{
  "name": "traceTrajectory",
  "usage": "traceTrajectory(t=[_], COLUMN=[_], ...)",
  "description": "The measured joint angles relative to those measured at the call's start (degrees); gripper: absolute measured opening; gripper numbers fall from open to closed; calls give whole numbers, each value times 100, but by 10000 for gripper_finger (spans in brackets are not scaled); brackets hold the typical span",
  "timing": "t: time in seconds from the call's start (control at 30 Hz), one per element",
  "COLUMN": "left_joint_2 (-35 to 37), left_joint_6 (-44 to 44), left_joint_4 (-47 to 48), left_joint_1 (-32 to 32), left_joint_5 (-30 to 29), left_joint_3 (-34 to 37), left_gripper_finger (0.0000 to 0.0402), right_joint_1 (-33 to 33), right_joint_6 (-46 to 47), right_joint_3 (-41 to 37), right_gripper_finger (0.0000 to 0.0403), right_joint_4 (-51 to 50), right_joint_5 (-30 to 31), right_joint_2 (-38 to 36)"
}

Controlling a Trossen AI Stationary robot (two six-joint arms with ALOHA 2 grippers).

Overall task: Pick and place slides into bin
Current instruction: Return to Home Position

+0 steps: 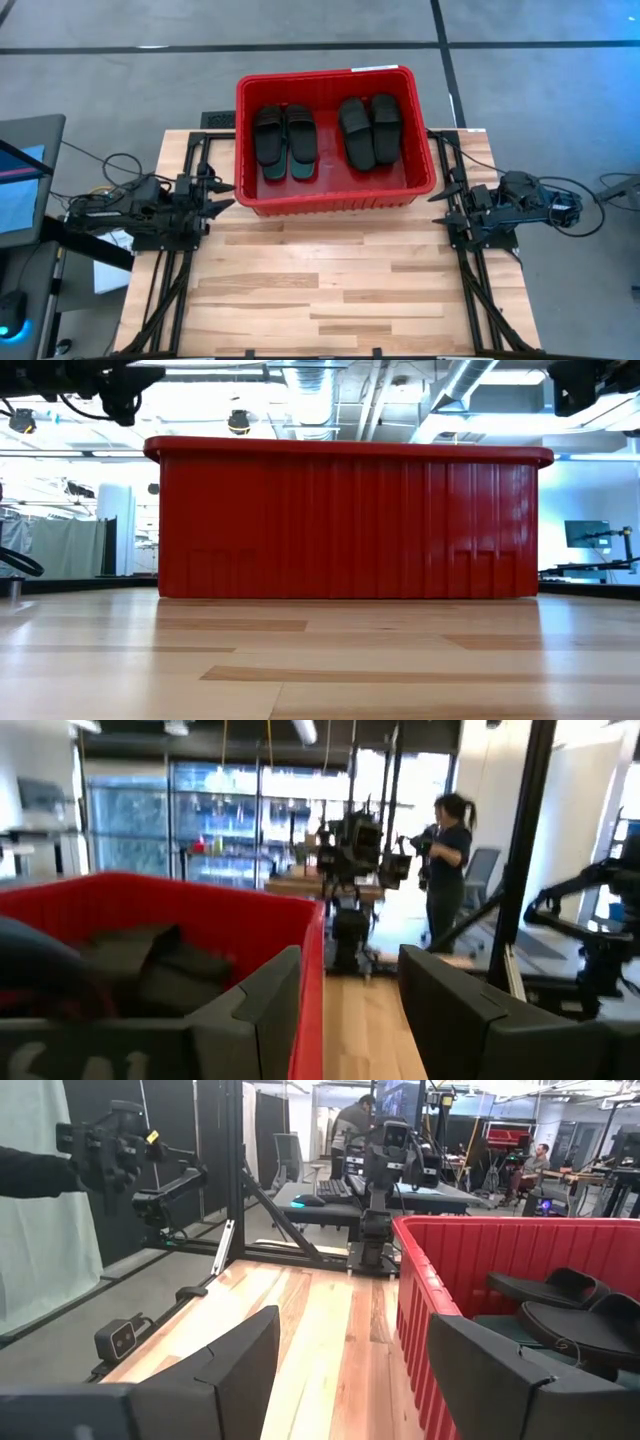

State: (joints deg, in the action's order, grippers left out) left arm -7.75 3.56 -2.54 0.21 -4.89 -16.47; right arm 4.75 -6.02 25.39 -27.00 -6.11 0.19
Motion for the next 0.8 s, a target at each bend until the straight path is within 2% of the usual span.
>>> traceTrajectory(t=[0.13, 0.33, 0.5, 0.8], left_joint_2=[-259, -750, -712, -711], left_joint_6=[187, 69, -378, -421], left_joint_4=[629, 1008, 1052, 1438], left_joint_1=[-2, -2, -2, -2], left_joint_5=[-2, 216, 632, 513], left_joint_3=[-248, -685, -743, -743], left_gripper_finger=[156, 156, 156, 156], right_joint_1=[0, 2, 2, 2], right_joint_6=[1, 2, 2, 2], right_joint_3=[0, 0, 0, 0], right_gripper_finger=[240, 240, 240, 240], right_joint_4=[0, 0, 0, -1], right_joint_5=[0, 0, 0, 0], right_joint_2=[0, 1, 0, 0])
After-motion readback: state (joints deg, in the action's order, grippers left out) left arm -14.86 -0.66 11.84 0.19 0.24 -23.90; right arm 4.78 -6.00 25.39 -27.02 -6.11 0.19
